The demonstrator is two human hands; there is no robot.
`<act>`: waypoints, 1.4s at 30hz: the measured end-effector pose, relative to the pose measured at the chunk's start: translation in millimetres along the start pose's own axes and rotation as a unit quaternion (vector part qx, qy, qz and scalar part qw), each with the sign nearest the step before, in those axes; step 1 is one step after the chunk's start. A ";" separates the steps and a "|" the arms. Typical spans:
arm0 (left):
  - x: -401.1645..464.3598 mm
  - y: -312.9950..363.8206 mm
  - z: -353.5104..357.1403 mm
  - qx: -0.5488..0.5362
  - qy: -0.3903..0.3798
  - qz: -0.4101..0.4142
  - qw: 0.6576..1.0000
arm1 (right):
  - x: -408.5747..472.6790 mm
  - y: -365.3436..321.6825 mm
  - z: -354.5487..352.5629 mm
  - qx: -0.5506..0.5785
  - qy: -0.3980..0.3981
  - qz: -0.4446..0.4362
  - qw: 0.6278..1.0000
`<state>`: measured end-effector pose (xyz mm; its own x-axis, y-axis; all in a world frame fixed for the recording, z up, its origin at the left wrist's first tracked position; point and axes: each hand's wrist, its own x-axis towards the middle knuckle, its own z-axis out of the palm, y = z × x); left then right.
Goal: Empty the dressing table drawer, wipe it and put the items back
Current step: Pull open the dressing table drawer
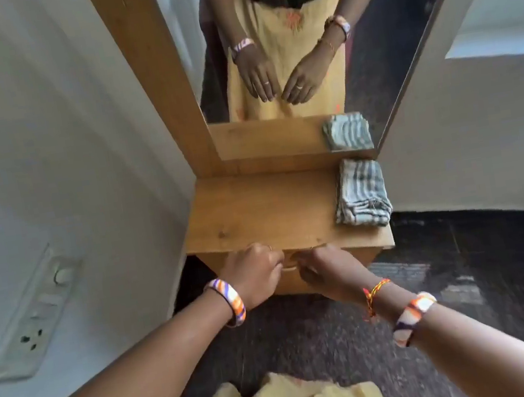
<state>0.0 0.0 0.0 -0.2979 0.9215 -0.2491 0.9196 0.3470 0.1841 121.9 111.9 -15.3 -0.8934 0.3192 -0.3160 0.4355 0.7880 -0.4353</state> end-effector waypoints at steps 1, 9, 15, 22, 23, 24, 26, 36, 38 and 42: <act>-0.5 -0.7 9.1 0.008 -0.022 -0.004 1.000 | 2.8 2.8 11.4 -0.009 -0.031 0.003 0.999; 1.7 -8.4 79.9 0.011 0.033 -0.054 0.998 | 23.9 22.6 87.2 -0.110 -0.037 0.014 0.993; 10.2 -3.7 114.0 0.040 0.147 -0.074 0.986 | 46.1 31.9 135.7 -0.146 0.096 0.022 0.984; 6.2 -9.8 135.1 0.040 0.184 -0.069 0.980 | 52.3 21.8 152.8 -0.111 0.176 0.058 0.976; 4.1 -11.9 135.1 0.037 0.187 -0.066 0.980 | 51.1 20.3 152.1 -0.112 0.185 0.060 0.974; 1.9 -13.8 134.9 0.037 0.184 -0.065 0.980 | 48.8 18.2 149.9 -0.106 0.187 0.061 0.975; -3.3 -18.4 135.1 0.042 0.190 -0.063 0.979 | 44.1 14.1 146.0 -0.100 0.157 0.057 0.981; -34.9 -16.4 108.2 0.059 0.187 -0.046 0.979 | 9.2 -13.2 143.0 -0.115 0.105 0.075 0.985; -40.4 -13.1 104.4 0.074 0.188 -0.034 0.979 | -0.7 -14.1 148.7 -0.114 0.063 0.078 0.988; -54.4 -5.9 93.4 0.008 0.133 -0.033 0.991 | -25.4 -29.1 143.7 -0.132 -0.021 0.069 0.989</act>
<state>34.6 -68.4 -76.3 -0.4123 0.9111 -0.0012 0.8994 0.4072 0.1593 147.7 5.2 -115.8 -0.8202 0.4156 -0.3932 0.5039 0.8502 -0.1523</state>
